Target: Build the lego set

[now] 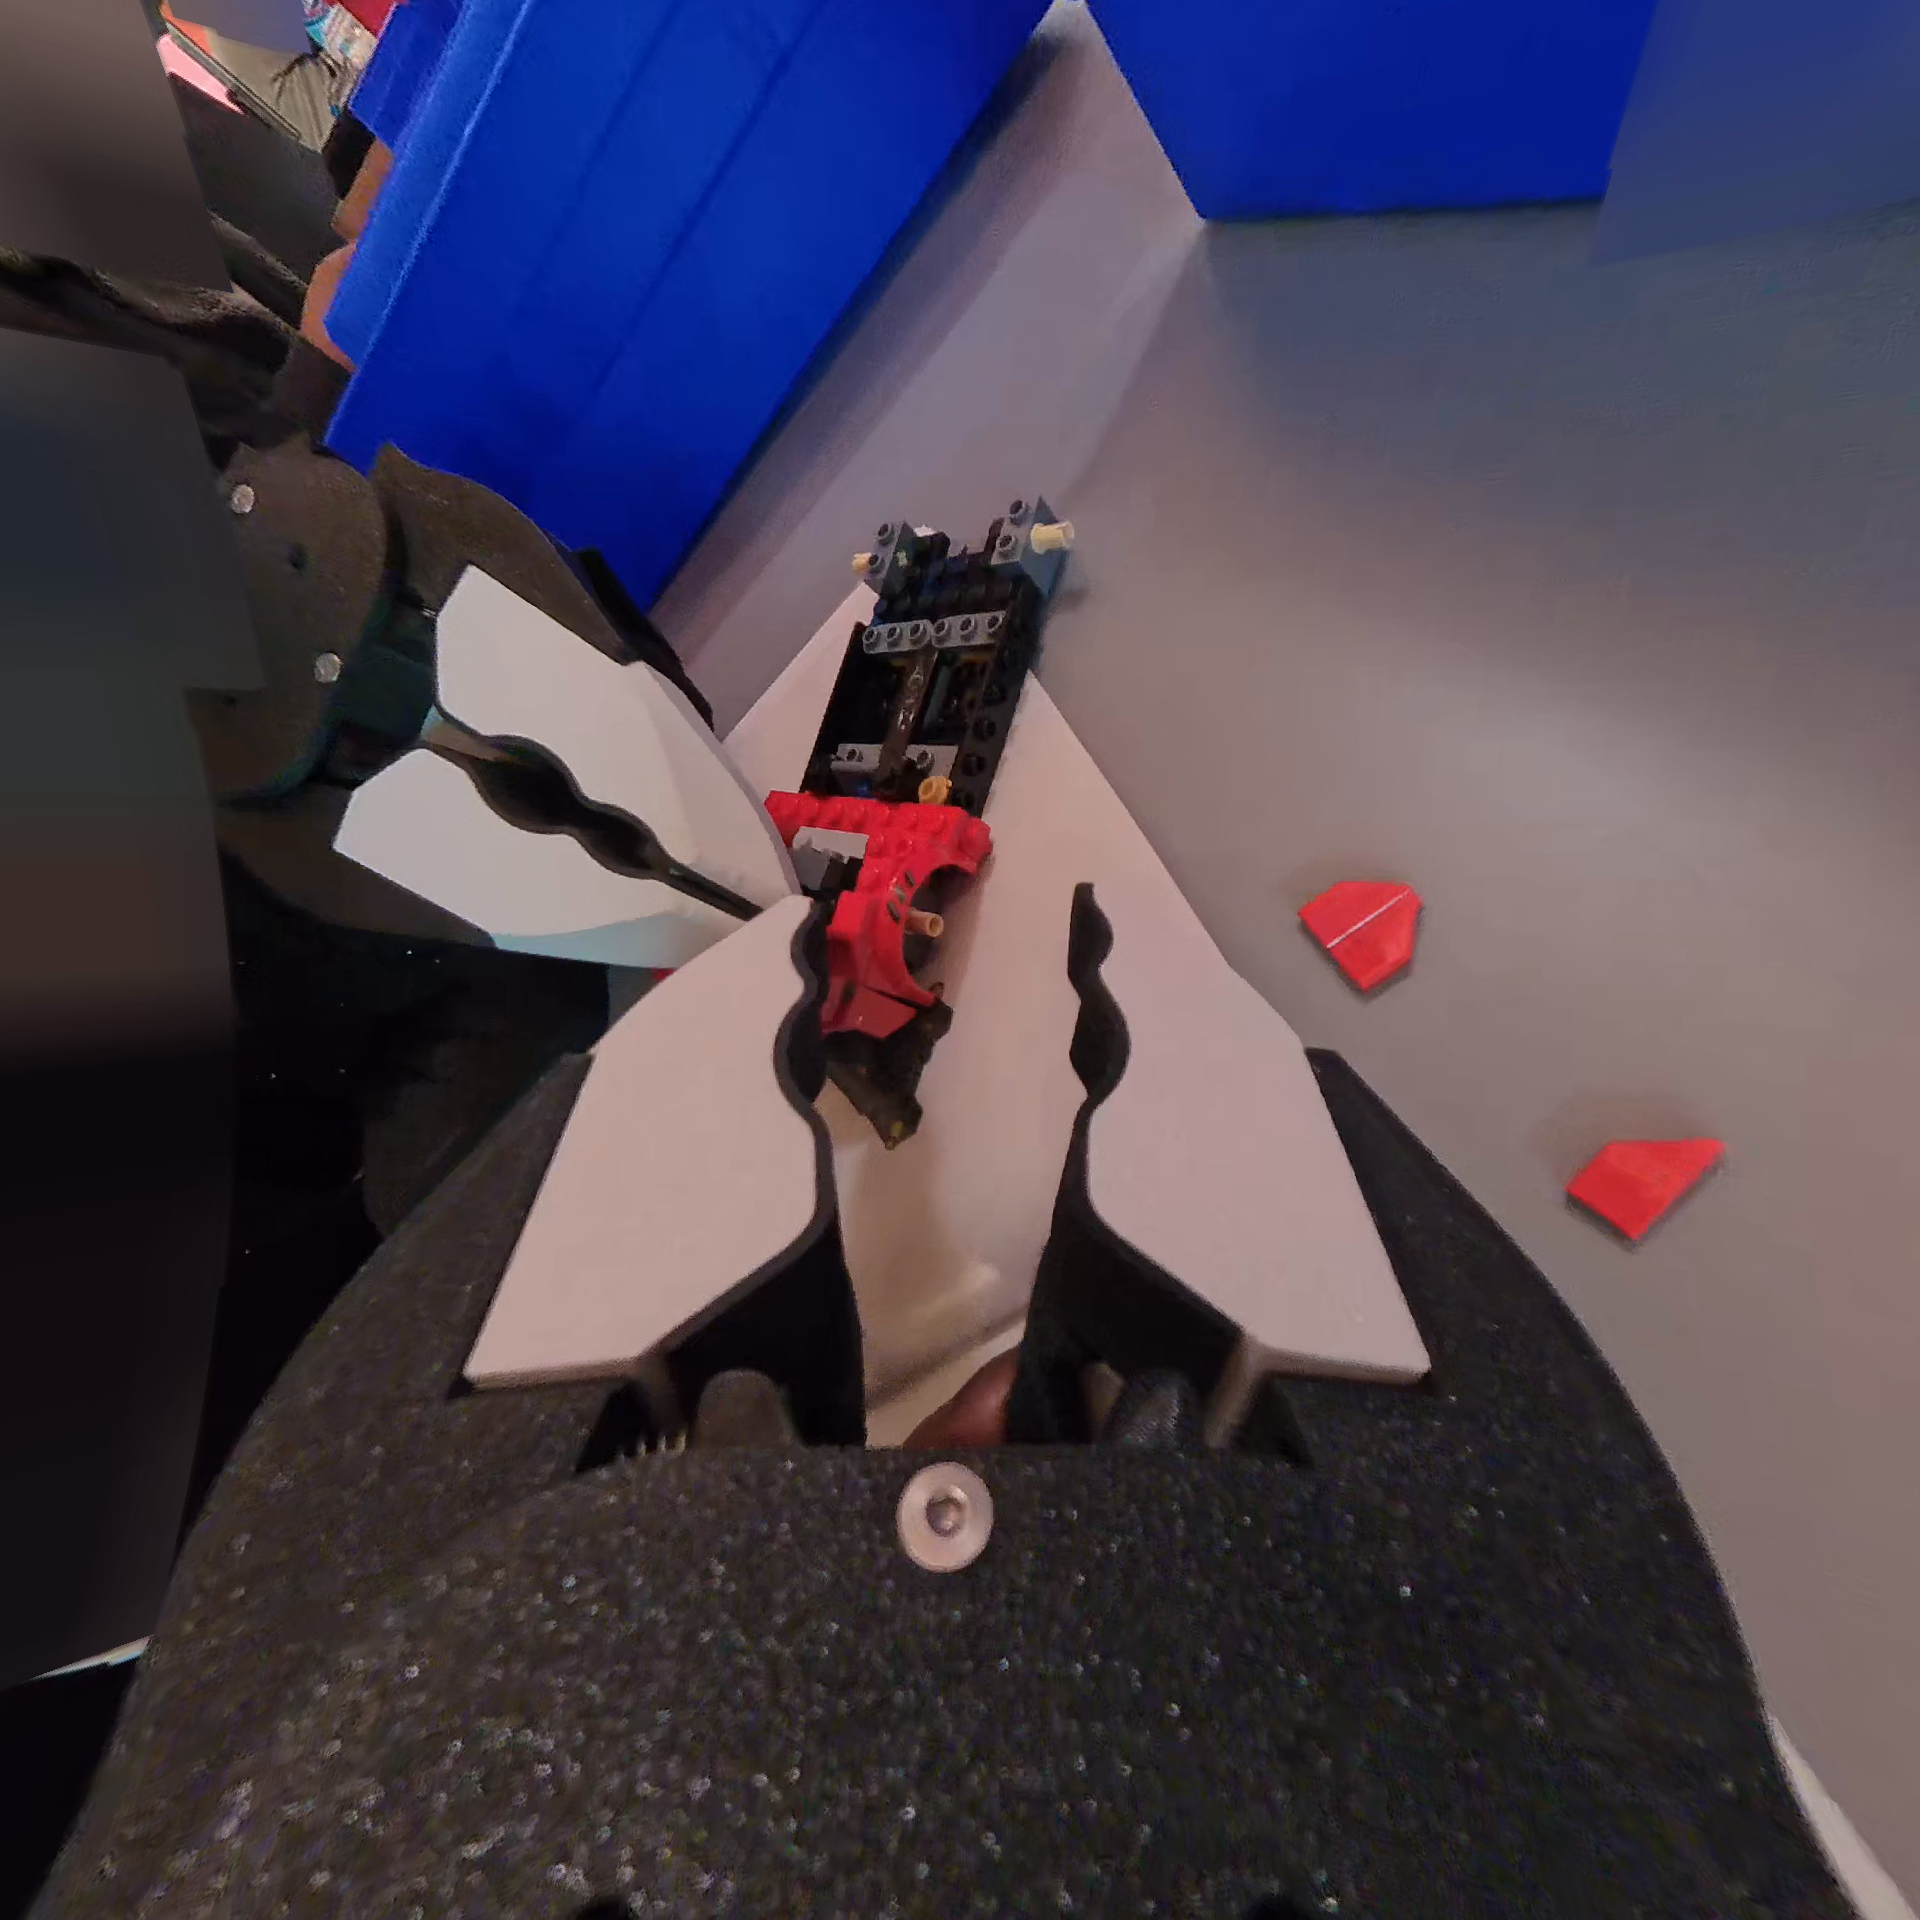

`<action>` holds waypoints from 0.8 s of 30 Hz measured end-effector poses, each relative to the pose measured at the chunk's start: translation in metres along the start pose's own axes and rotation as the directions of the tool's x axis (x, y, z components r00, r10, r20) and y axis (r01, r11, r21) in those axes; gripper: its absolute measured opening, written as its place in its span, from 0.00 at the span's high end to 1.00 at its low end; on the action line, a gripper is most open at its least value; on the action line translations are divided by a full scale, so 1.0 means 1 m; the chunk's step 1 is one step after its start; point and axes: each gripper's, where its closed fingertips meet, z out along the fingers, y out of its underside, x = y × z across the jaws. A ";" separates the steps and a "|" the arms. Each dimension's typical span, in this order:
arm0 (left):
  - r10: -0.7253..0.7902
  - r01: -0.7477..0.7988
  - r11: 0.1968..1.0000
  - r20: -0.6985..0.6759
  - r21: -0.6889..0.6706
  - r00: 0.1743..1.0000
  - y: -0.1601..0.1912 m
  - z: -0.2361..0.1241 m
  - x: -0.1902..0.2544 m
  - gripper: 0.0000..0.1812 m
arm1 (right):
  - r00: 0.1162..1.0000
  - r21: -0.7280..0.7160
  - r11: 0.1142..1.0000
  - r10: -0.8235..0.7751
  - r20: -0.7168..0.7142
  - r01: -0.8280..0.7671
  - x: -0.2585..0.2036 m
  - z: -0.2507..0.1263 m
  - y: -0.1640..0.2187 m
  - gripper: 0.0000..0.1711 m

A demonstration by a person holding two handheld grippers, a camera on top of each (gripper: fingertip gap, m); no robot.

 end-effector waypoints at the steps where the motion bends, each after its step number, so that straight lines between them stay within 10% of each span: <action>1: 0.000 0.000 1.000 0.000 -0.001 1.000 0.000 0.000 0.000 1.00 | 1.000 -0.006 1.000 -0.002 -0.005 0.002 0.000 0.001 0.000 0.74; 24: -0.010 0.010 1.000 -0.007 -0.003 1.000 0.001 0.000 0.000 1.00 | 0.994 0.020 0.995 -0.099 -0.051 0.100 0.003 -0.001 -0.001 0.73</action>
